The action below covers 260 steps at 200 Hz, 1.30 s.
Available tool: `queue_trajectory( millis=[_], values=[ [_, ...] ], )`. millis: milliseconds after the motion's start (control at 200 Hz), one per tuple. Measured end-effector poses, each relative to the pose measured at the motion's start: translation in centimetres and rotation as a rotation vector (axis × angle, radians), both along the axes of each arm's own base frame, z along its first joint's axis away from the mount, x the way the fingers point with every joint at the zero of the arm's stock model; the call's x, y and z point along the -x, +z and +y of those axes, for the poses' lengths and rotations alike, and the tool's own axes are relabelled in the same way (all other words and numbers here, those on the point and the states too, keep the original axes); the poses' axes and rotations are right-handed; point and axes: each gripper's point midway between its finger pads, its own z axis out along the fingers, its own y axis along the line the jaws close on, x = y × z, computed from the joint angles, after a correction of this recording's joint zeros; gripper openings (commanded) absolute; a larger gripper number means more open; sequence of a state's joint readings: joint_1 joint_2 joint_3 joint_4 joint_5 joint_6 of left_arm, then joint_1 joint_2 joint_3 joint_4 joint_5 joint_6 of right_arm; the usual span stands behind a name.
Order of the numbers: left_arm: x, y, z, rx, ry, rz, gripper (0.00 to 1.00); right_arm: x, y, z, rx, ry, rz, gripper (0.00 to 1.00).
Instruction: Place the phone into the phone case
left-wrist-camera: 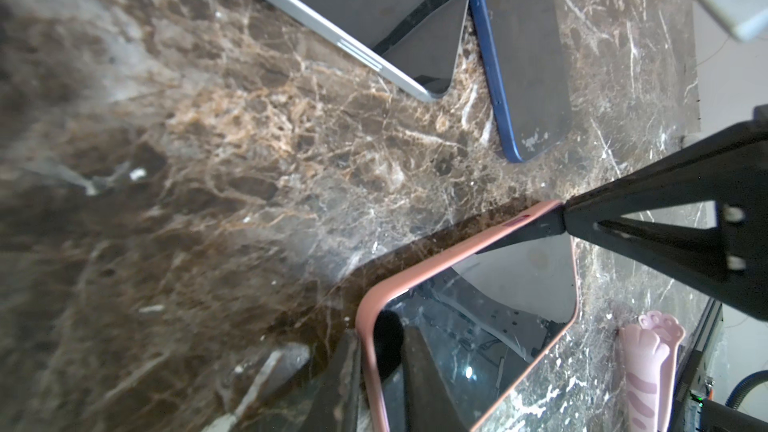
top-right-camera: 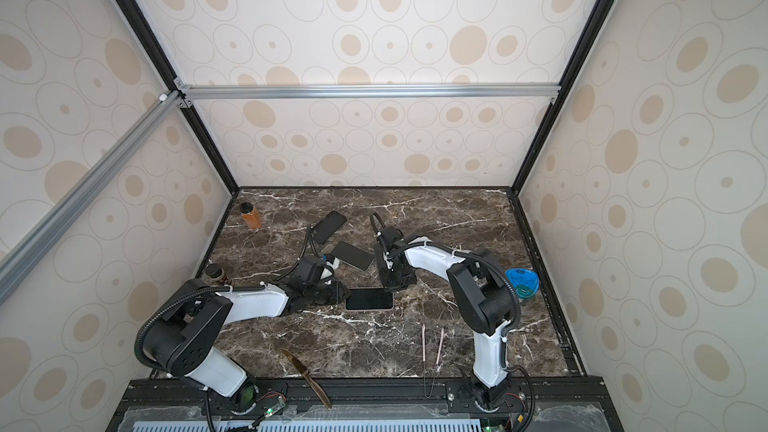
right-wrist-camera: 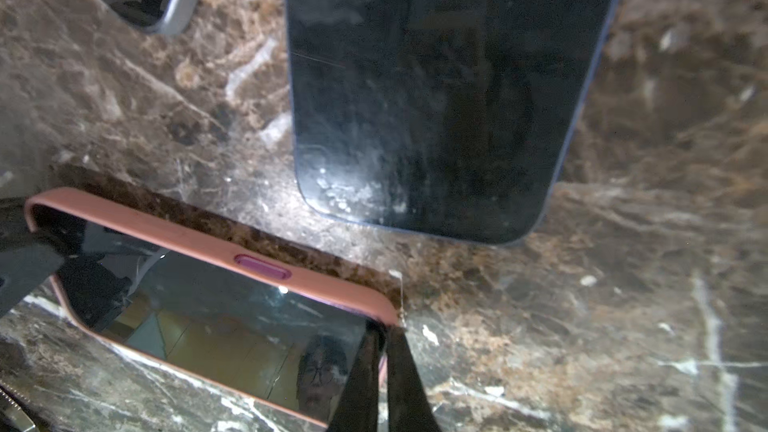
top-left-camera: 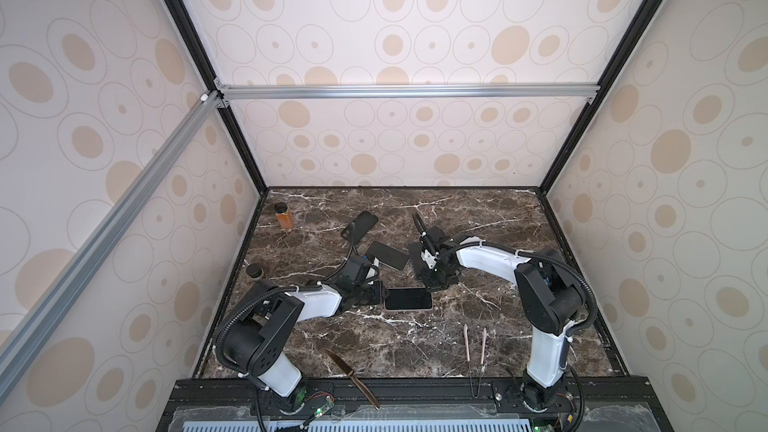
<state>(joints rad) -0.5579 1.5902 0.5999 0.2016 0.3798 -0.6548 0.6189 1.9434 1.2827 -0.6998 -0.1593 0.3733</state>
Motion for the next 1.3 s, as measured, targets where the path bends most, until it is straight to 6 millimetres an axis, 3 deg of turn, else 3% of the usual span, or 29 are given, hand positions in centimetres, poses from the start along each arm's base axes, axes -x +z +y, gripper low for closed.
queue_trajectory(
  millis=[305, 705, 970, 1155, 1300],
  values=[
    [0.3, 0.0, 0.1, 0.004, -0.001, 0.003, 0.19, 0.0, 0.0, 0.0, 0.02, -0.002, 0.008, 0.09],
    [0.5, 0.3, 0.8, -0.024, 0.024, -0.002, 0.22, -0.2, 0.6, 0.5, 0.124, 0.089, -0.097, 0.25],
    [0.4, 1.6, 1.7, -0.048, 0.057, -0.033, 0.26, -0.5, 0.9, 0.3, 0.14, 0.137, -0.115, 0.31],
    [0.4, 3.0, 2.3, -0.057, 0.075, -0.063, 0.32, -0.6, 1.0, 0.2, 0.148, 0.185, -0.124, 0.44],
    [0.4, 4.3, 3.0, -0.062, 0.09, -0.093, 0.44, -0.6, 1.2, 0.3, 0.138, 0.263, -0.152, 0.55]
  ],
)
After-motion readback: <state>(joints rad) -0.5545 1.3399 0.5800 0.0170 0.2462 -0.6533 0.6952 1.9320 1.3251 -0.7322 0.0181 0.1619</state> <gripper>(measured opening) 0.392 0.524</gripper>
